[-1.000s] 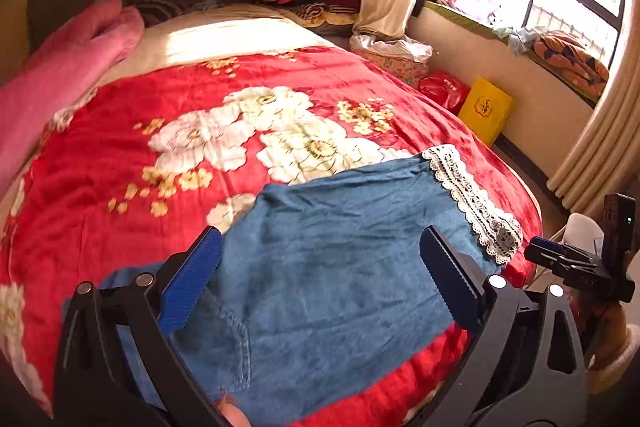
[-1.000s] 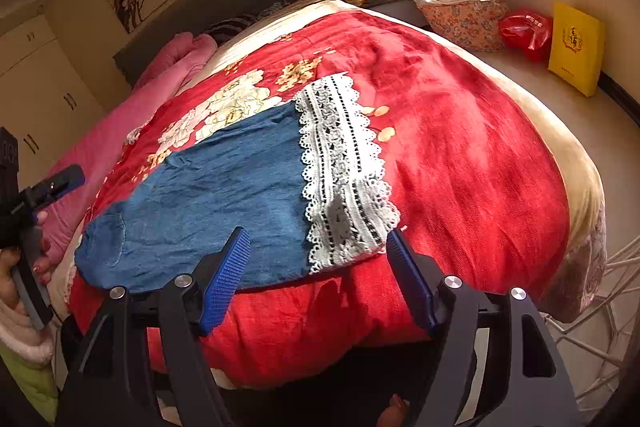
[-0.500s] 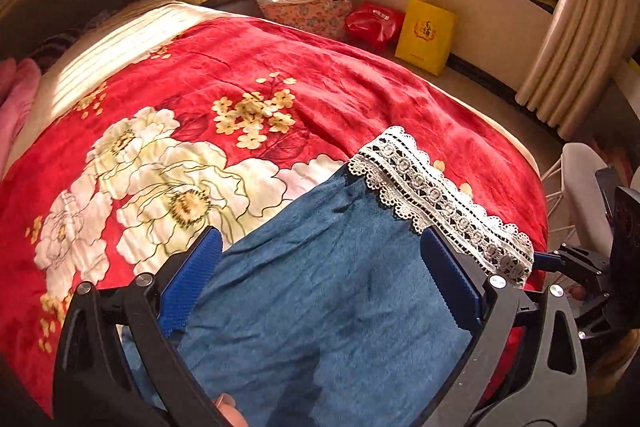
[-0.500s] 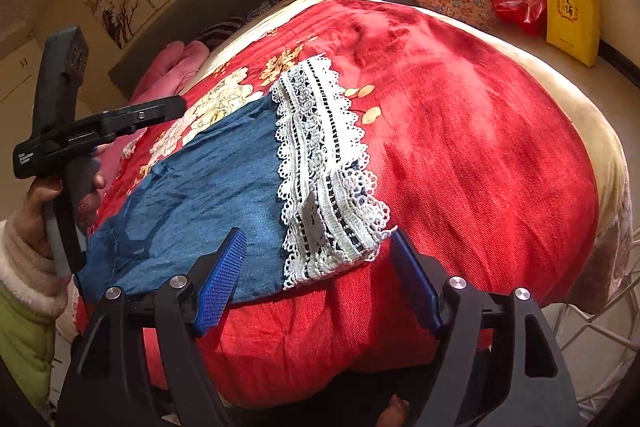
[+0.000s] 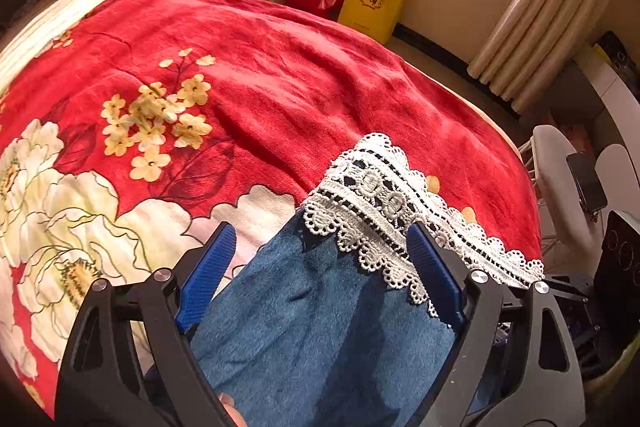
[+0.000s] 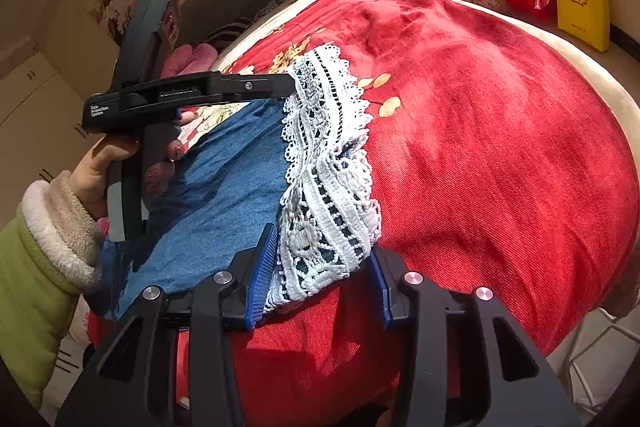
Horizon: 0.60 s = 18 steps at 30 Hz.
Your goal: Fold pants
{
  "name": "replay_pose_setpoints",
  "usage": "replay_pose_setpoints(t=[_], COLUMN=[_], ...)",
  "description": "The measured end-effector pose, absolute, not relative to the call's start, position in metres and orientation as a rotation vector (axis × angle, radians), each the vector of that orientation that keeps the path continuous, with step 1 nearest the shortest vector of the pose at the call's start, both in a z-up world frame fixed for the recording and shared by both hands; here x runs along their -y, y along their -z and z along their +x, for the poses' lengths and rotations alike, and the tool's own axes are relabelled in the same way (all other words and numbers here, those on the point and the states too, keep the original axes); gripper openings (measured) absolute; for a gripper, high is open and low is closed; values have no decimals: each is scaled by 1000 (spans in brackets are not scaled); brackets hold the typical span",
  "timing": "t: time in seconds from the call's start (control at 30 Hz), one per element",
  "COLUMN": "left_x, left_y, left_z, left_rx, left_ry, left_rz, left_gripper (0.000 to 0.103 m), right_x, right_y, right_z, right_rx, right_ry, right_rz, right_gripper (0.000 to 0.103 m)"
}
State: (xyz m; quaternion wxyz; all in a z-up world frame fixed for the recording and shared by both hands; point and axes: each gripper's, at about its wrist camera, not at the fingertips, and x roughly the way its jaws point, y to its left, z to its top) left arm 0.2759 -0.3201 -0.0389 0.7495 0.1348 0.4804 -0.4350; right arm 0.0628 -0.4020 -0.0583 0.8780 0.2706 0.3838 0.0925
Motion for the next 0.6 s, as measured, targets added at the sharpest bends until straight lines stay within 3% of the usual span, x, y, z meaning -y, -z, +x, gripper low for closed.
replay_pose_setpoints(t=[0.07, 0.1, 0.23, 0.6], left_x=[323, 324, 318, 204], left_y=[45, 48, 50, -26], left_z=[280, 281, 285, 268], left_rx=[-1082, -1092, -1118, -927], left_ry=[979, 985, 1014, 1071], left_rz=[264, 247, 175, -23], left_gripper=[56, 41, 17, 16], right_x=[403, 403, 397, 329], right_y=[57, 56, 46, -25], right_z=[63, 63, 63, 50], right_rx=[-793, -789, -757, -596], right_ry=[-199, -200, -212, -459], right_rz=[580, 581, 586, 481], right_gripper=[37, 36, 30, 30])
